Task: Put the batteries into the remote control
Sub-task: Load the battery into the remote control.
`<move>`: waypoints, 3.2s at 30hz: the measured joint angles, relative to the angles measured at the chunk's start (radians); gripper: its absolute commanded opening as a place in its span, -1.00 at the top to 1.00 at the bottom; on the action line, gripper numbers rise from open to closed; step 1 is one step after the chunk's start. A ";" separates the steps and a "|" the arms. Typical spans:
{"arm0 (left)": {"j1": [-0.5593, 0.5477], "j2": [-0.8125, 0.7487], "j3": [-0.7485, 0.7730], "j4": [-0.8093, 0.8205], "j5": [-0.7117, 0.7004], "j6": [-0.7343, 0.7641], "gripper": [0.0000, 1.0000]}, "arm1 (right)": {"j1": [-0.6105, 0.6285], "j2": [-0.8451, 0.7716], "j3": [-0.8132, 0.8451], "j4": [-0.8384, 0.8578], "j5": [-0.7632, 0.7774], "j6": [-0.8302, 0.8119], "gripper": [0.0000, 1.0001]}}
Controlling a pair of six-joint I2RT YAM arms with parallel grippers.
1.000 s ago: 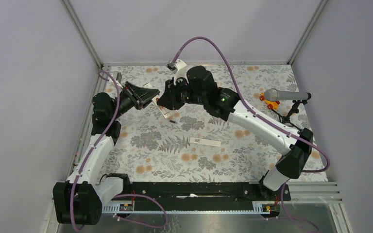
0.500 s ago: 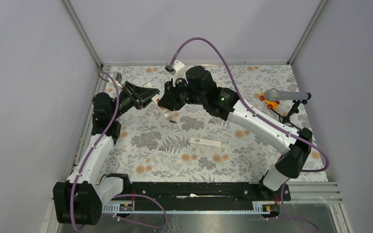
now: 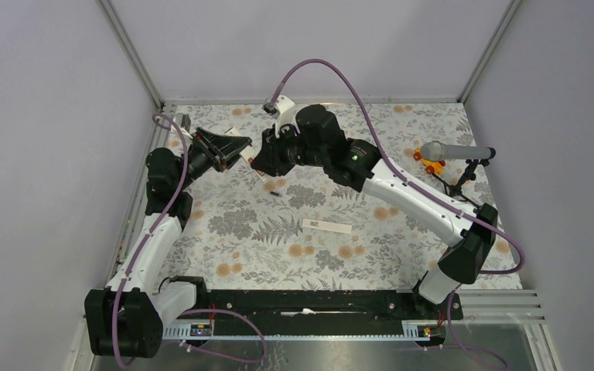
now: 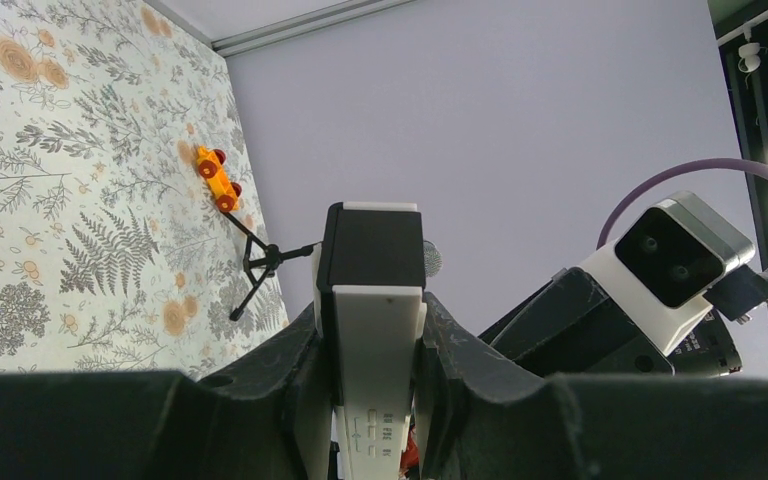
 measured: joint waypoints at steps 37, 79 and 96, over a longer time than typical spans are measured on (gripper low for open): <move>0.019 -0.001 -0.023 0.132 -0.058 -0.061 1.00 | -0.032 -0.025 0.086 -0.077 0.095 0.426 -0.90; 0.021 -0.075 -0.029 0.102 -0.107 -0.050 1.00 | -0.088 0.063 -0.074 0.208 -0.150 0.903 -0.15; 0.021 -0.072 -0.021 0.062 -0.113 -0.114 1.00 | -0.091 0.060 -0.108 0.279 -0.170 0.896 -0.15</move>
